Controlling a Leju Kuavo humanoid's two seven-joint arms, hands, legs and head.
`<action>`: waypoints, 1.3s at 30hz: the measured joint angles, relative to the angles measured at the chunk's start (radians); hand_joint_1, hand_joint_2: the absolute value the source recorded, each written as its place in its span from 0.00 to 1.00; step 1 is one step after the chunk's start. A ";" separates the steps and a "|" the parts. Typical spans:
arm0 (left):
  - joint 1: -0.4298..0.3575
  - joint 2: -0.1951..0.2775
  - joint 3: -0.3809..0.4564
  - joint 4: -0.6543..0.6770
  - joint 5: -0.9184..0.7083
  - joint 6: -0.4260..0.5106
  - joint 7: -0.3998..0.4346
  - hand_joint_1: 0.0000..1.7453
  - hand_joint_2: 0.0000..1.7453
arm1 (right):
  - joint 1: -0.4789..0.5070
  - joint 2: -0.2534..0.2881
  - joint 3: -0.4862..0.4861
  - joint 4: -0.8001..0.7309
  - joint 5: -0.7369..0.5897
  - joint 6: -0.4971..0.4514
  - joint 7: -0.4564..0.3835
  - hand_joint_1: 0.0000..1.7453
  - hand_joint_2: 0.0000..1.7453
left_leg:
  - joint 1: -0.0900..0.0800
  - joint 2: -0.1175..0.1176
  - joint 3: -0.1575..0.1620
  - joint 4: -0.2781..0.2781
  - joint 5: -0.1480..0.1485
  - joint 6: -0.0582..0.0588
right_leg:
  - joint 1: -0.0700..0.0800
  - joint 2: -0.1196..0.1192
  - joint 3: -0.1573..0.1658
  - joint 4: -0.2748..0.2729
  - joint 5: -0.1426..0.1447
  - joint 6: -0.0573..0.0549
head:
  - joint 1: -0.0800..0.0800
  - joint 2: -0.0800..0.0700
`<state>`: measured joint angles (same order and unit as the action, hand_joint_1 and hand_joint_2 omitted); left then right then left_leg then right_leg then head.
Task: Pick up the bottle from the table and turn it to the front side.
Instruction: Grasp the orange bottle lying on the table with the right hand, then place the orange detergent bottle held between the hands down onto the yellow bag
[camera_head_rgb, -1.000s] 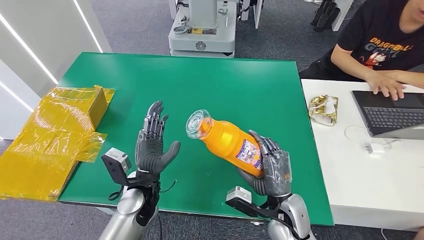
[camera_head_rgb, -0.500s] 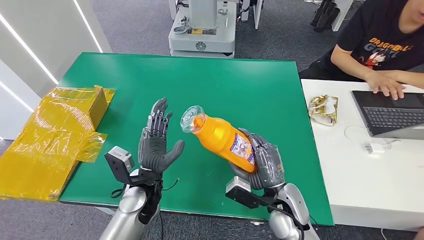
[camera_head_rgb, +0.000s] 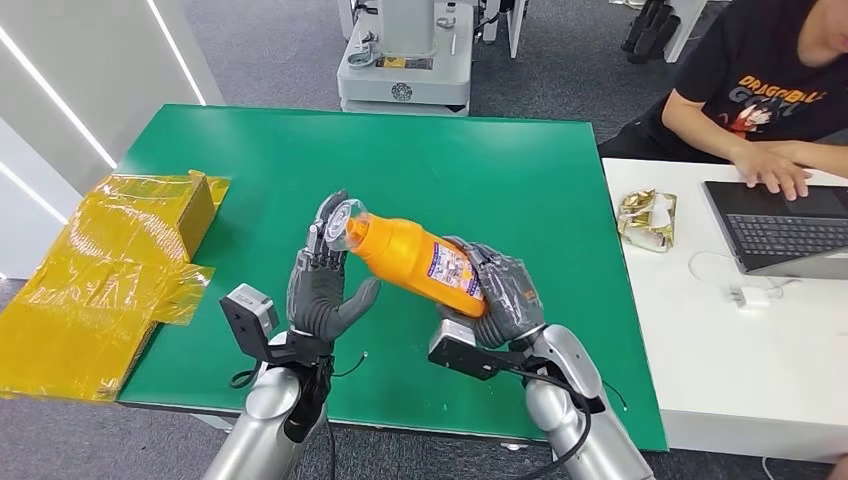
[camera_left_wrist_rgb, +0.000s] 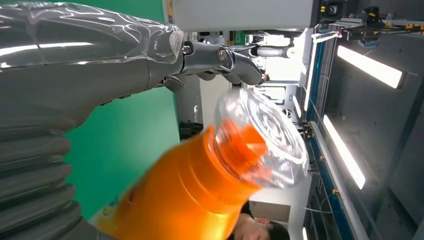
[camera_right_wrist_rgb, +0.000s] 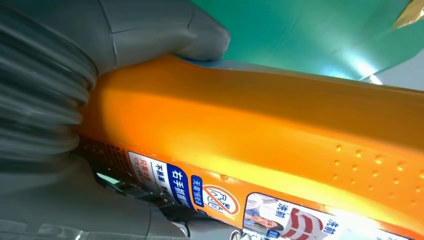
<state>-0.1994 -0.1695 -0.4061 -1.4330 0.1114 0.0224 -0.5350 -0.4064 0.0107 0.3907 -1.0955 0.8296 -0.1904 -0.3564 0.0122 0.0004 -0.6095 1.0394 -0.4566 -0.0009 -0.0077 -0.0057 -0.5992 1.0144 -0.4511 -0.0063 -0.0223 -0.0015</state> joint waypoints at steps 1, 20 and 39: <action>-0.003 -0.002 0.000 0.002 0.000 -0.001 0.002 0.00 1.00 | -0.014 0.003 0.006 0.012 0.005 0.010 0.000 1.00 1.00 | 0.000 0.000 0.000 0.000 0.000 0.000 | 0.000 0.000 0.000 0.000 0.000 0.000 | 0.000 0.000; -0.011 -0.005 0.012 0.020 0.002 -0.004 0.028 0.00 1.00 | -0.164 0.050 0.092 0.208 0.017 0.141 -0.033 1.00 1.00 | 0.000 0.000 0.000 0.000 0.000 0.000 | 0.000 0.000 0.000 0.000 0.000 0.000 | 0.000 0.000; -0.007 -0.004 0.025 0.036 0.002 0.003 0.033 0.45 1.00 | -0.210 0.054 0.174 0.325 -0.020 0.218 -0.117 1.00 1.00 | 0.000 0.000 0.000 0.000 0.000 0.000 | 0.000 0.000 0.000 0.000 0.000 0.000 | 0.000 0.000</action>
<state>-0.2064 -0.1740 -0.3807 -1.3969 0.1137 0.0258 -0.5024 -0.6159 0.0642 0.5648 -0.7701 0.8097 0.0279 -0.4735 0.0122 0.0004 -0.6095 1.0395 -0.4565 -0.0010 -0.0077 -0.0056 -0.5996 1.0145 -0.4510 -0.0064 -0.0224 -0.0015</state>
